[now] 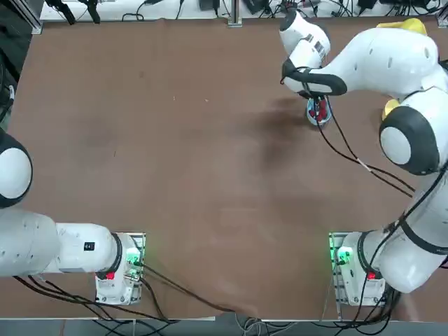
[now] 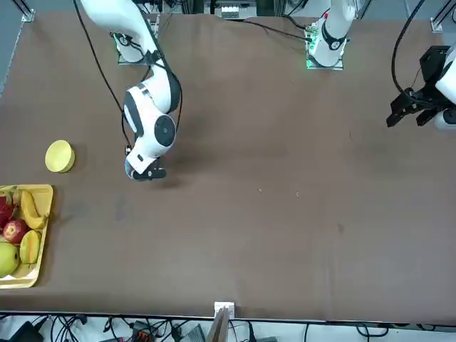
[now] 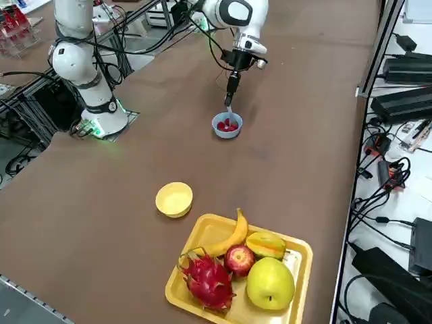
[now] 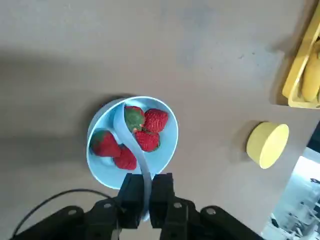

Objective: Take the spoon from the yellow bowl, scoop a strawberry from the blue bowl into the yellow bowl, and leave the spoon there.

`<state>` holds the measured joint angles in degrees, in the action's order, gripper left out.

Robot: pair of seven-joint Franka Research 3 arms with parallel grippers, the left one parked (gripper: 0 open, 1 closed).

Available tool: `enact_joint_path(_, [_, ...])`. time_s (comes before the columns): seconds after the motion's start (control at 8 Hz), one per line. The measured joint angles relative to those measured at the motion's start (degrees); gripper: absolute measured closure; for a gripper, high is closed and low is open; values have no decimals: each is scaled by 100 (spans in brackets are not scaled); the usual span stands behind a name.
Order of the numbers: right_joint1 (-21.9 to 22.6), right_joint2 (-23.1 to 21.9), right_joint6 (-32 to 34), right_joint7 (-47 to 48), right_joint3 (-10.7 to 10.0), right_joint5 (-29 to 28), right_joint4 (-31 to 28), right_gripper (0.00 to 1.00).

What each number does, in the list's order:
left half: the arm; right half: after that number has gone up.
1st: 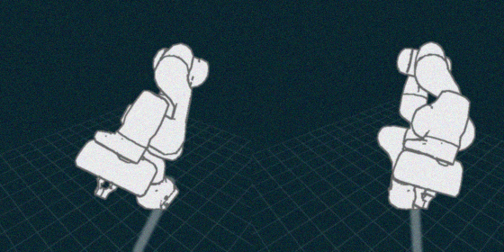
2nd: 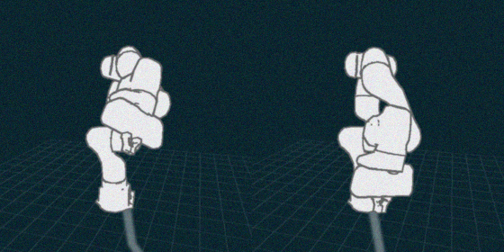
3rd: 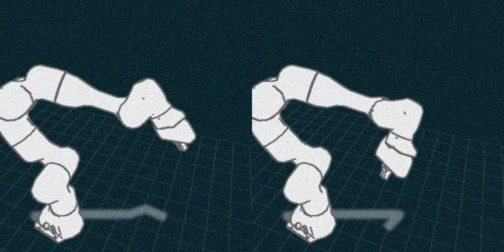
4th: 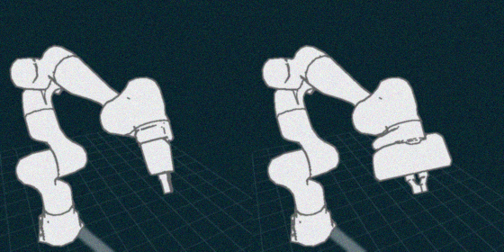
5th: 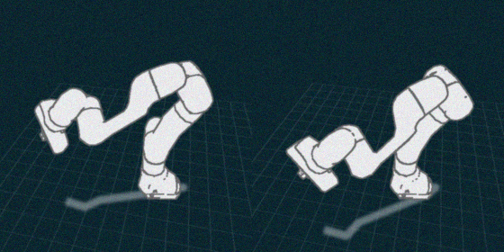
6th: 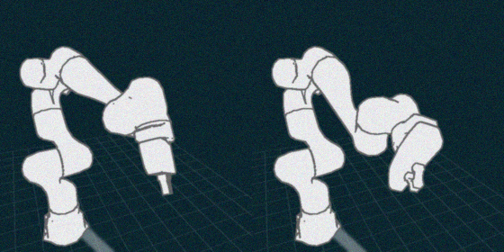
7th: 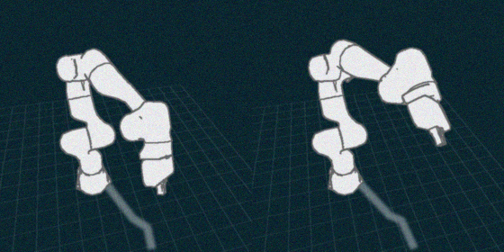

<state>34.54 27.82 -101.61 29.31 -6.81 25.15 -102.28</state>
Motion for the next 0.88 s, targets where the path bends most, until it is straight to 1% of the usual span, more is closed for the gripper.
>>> enact_joint_path(0.38, [247,440,480,221,-2,113,474,89])
enact_joint_path(0.88, [623,727,630,402,-13,548,620,89])
